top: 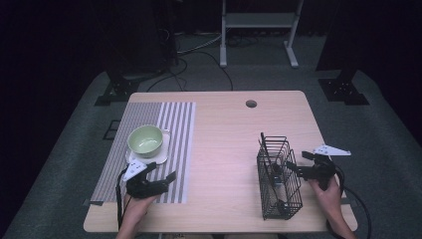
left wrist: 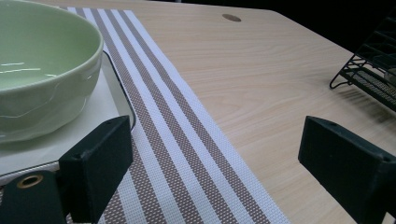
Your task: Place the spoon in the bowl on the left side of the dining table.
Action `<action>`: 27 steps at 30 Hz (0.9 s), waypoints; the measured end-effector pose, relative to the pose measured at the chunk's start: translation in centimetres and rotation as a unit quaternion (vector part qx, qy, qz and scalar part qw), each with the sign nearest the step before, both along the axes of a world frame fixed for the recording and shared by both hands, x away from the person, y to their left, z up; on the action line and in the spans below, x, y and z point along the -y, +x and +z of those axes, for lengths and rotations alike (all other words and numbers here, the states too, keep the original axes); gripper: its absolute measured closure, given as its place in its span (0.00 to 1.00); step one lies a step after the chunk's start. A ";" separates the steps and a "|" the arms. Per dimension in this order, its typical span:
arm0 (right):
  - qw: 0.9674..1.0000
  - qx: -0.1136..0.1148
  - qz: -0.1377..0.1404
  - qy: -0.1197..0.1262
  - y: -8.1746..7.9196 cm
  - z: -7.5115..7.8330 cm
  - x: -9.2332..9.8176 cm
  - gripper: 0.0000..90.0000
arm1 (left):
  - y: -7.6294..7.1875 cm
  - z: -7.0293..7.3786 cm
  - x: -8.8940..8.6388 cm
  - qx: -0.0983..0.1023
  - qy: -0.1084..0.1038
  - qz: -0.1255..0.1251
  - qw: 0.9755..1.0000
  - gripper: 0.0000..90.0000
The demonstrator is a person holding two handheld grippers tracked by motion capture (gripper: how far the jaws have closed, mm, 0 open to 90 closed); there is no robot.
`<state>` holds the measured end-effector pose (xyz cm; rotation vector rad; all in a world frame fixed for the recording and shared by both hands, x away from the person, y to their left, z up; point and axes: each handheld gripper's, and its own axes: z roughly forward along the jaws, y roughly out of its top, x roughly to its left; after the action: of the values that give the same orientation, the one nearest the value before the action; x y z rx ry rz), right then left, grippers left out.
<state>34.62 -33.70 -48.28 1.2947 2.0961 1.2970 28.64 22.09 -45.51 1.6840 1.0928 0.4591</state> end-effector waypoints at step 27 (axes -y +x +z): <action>1.000 -0.003 -0.002 -0.007 0.0 0.0 -0.1 0.14 | -0.7 1.0 2.8 0.008 -0.007 -0.040 0.999 0.10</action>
<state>34.64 -33.58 -48.29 1.2973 2.1016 1.2755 27.92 19.33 -44.55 1.7016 1.0108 0.4115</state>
